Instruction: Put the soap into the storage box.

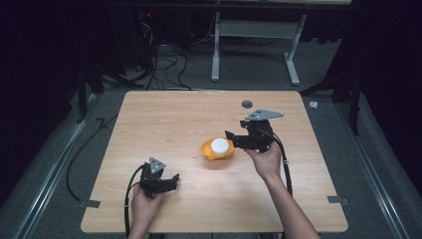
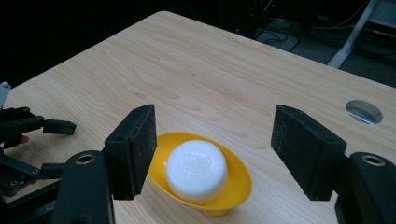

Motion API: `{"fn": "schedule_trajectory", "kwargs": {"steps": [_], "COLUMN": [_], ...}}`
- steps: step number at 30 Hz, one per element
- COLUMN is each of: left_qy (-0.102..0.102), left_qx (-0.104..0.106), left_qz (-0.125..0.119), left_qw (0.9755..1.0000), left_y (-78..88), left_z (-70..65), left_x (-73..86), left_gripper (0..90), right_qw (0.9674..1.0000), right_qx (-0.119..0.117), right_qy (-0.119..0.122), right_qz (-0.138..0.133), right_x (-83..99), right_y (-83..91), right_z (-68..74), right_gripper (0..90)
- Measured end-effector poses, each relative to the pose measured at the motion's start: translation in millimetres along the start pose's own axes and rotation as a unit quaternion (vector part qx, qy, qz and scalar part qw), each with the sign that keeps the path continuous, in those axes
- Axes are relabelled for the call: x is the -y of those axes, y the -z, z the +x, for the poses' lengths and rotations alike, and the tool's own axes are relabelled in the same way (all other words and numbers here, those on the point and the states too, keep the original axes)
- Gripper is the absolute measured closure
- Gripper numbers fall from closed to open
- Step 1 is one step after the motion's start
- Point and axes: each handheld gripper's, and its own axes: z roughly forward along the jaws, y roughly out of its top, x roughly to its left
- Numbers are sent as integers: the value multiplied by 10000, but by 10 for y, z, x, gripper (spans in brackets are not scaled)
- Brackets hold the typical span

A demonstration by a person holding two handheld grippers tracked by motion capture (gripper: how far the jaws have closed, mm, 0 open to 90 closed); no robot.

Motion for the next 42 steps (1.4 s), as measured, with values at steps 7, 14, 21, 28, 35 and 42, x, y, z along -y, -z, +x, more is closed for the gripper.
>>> {"fn": "schedule_trajectory", "kwargs": {"steps": [7,14,21,28,35,42], "left_qy": [-2,0,0,1,-16,-20], "left_qx": [-6,-2,-3,-4,8,10], "left_qz": [7,1,0,-1,-3,-2], "left_qw": [10000,10000,10000,10000,10000,10000], "left_y": [1,0,0,0,-1,0], "left_z": [0,-1,-1,-1,-3,-6], "left_x": [-1,0,0,0,0,0], "left_gripper": [209,209,209,209,209,209], "right_qw": [9998,9996,9989,9980,9967,9957], "right_qx": [71,162,231,338,472,564], "right_qy": [-86,-94,-173,-223,-231,-367], "right_qz": [-135,-221,-361,-477,-626,-644], "right_x": [36,71,133,176,230,339], "right_y": [161,309,453,623,734,819], "right_z": [-64,-113,-190,-235,-289,-349], "right_gripper": [319,319,320,320,322,322]}}
